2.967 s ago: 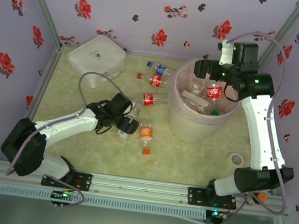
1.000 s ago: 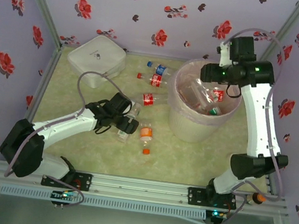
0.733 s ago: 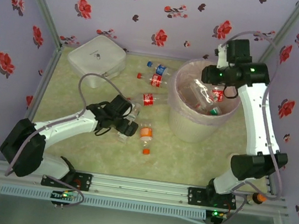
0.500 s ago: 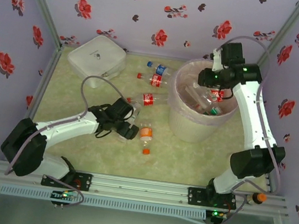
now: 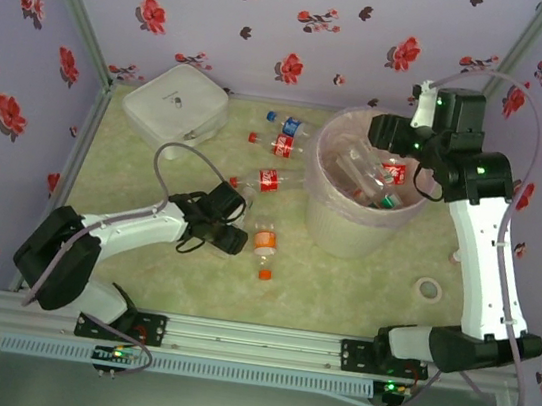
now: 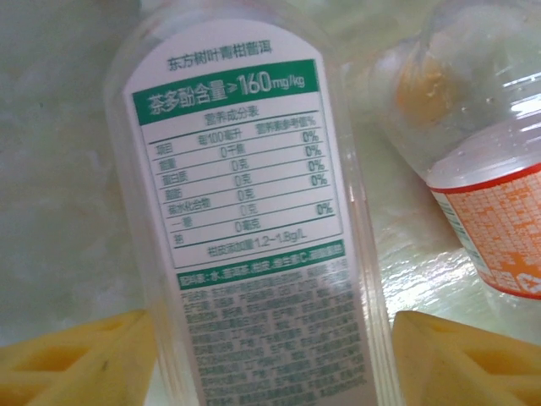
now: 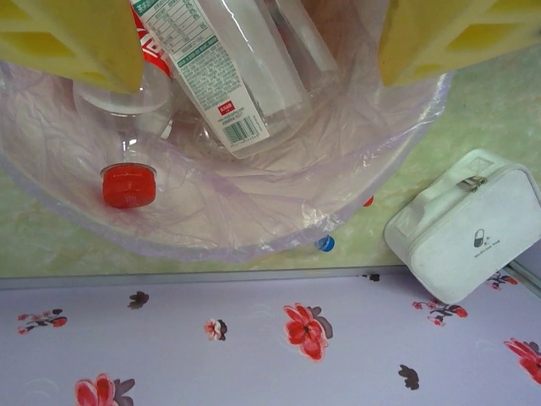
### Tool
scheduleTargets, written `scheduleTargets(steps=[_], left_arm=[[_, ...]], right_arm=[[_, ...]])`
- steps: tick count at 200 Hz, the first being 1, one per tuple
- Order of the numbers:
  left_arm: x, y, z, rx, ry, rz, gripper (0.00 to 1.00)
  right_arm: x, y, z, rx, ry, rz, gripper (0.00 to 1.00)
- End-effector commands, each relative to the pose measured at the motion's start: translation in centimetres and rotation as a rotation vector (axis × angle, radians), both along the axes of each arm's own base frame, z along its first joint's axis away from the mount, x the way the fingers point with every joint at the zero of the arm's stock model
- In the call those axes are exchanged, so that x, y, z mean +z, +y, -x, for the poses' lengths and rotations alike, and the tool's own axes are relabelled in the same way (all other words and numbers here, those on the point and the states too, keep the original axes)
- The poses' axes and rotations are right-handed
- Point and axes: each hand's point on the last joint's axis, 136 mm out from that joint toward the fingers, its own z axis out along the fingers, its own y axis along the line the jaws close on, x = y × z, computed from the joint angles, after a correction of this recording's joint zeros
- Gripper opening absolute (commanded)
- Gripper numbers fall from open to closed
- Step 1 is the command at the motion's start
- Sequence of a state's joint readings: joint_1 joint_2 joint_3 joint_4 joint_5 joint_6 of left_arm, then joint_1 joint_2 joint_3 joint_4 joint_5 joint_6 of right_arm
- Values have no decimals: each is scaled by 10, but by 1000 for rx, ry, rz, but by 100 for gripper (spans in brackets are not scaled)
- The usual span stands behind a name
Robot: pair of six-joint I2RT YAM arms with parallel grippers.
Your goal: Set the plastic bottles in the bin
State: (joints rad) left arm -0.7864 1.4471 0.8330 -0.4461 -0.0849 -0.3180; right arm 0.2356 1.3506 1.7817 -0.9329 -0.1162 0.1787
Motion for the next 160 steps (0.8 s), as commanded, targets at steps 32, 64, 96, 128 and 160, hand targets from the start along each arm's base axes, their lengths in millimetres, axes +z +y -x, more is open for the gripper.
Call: scheduleTargets(steps=[32,64,96,128,160], left_arm=[[32,6,-2,-16,-65,-1,54],[80,20,-11,7,-183,23,52],[159,5,-24,6,-396,242,47],[218,-17,-33,-48,-557,417,40],[259,-40,-33,-119,-653,575,30]], right_arm=[[9,26,-2,95,-18,-141,72],[19,46,1,180,-32,-241,69],[35,84,6,330,-40,-404,69],[36,120,10,399,-50,-382,80],[37,161,12,487,-43,-412,97]])
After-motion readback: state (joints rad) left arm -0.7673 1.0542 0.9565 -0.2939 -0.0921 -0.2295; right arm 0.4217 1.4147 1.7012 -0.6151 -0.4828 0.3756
